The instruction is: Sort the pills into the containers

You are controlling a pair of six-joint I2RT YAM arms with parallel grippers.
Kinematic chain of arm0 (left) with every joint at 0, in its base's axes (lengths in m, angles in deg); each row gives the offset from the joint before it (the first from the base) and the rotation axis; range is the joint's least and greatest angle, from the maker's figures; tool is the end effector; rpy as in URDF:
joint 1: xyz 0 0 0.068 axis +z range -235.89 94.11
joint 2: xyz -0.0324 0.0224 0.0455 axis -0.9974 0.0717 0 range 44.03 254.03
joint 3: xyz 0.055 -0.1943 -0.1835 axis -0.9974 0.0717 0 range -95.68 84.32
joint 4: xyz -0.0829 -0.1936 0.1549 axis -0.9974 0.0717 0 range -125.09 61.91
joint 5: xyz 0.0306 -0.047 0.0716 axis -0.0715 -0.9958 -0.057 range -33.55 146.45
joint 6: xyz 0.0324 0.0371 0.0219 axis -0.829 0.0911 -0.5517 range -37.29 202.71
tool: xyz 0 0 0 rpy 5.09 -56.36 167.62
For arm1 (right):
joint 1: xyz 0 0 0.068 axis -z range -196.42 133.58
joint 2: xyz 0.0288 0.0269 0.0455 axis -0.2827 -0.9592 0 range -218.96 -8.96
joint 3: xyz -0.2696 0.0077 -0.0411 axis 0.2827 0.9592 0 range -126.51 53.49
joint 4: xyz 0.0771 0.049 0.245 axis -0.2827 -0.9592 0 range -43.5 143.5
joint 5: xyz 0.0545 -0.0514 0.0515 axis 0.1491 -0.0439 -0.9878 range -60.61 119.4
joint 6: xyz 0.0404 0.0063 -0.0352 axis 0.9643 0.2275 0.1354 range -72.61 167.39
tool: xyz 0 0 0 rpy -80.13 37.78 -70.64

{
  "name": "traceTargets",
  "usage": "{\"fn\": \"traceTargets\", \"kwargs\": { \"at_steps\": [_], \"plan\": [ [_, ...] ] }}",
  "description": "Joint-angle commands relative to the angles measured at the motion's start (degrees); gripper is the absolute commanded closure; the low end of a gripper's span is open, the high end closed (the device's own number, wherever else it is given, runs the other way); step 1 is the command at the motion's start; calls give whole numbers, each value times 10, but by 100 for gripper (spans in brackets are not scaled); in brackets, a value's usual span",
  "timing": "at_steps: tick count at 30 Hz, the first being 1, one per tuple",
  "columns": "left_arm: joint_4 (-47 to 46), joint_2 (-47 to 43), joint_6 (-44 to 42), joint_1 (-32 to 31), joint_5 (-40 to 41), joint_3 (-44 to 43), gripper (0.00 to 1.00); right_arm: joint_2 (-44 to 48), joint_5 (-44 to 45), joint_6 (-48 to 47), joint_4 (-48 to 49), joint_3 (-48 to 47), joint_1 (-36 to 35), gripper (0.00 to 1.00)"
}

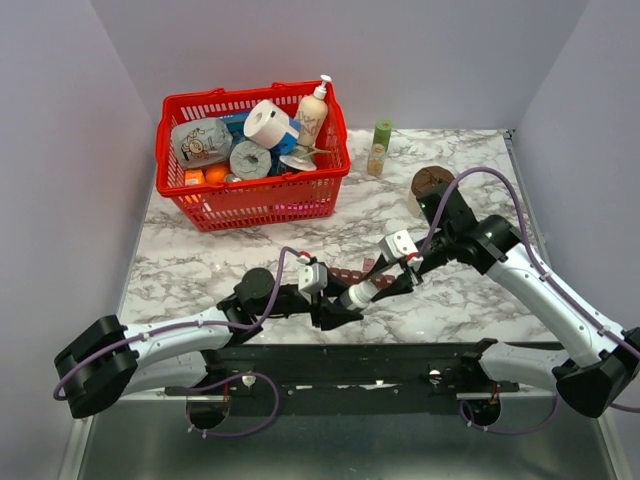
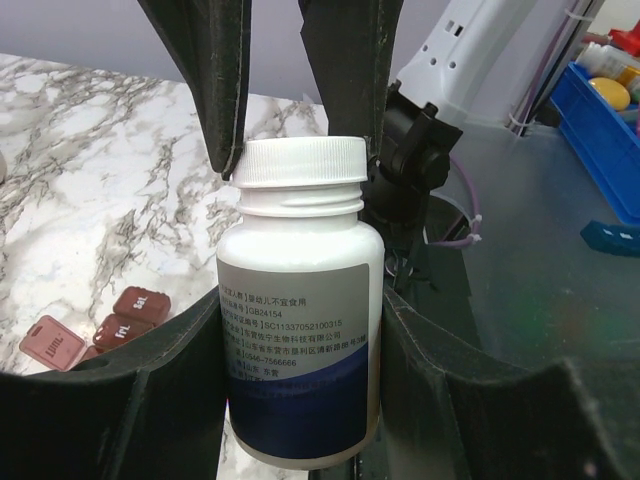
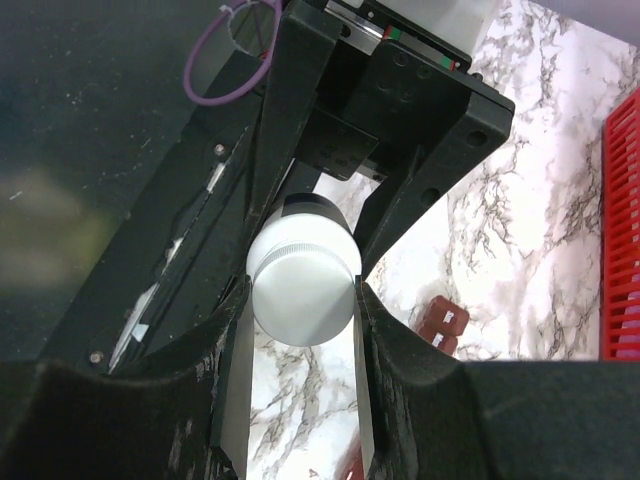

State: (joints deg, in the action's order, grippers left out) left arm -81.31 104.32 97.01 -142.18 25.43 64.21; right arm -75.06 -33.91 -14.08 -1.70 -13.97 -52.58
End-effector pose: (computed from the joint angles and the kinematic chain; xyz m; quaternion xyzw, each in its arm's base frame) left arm 0.1063 -0.1923 0.2416 0.4165 0.5305 -0.5599 0.4813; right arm 0.1505 0.1494 0.3480 -0.7162 0.4103 0.4289 0.3670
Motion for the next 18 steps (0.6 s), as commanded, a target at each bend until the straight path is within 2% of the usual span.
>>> {"fn": "traceTargets", "kwargs": {
  "at_steps": [1,9,12,15,18],
  "plan": [
    [-136,-27,17,0,59,-30,100,-21,-24,10,-2,-10,-10,76],
    [-107,-25,15,1,63,-52,100,-33,8,5,-16,-19,-29,75],
    [-61,-26,-10,1,58,-72,100,-52,14,28,-10,-20,-40,75],
    [-38,-34,-35,1,73,-82,100,-61,28,98,29,-15,-42,75],
    [-37,-48,-49,1,113,-80,100,-48,65,214,112,8,-42,75]
  ]
}}
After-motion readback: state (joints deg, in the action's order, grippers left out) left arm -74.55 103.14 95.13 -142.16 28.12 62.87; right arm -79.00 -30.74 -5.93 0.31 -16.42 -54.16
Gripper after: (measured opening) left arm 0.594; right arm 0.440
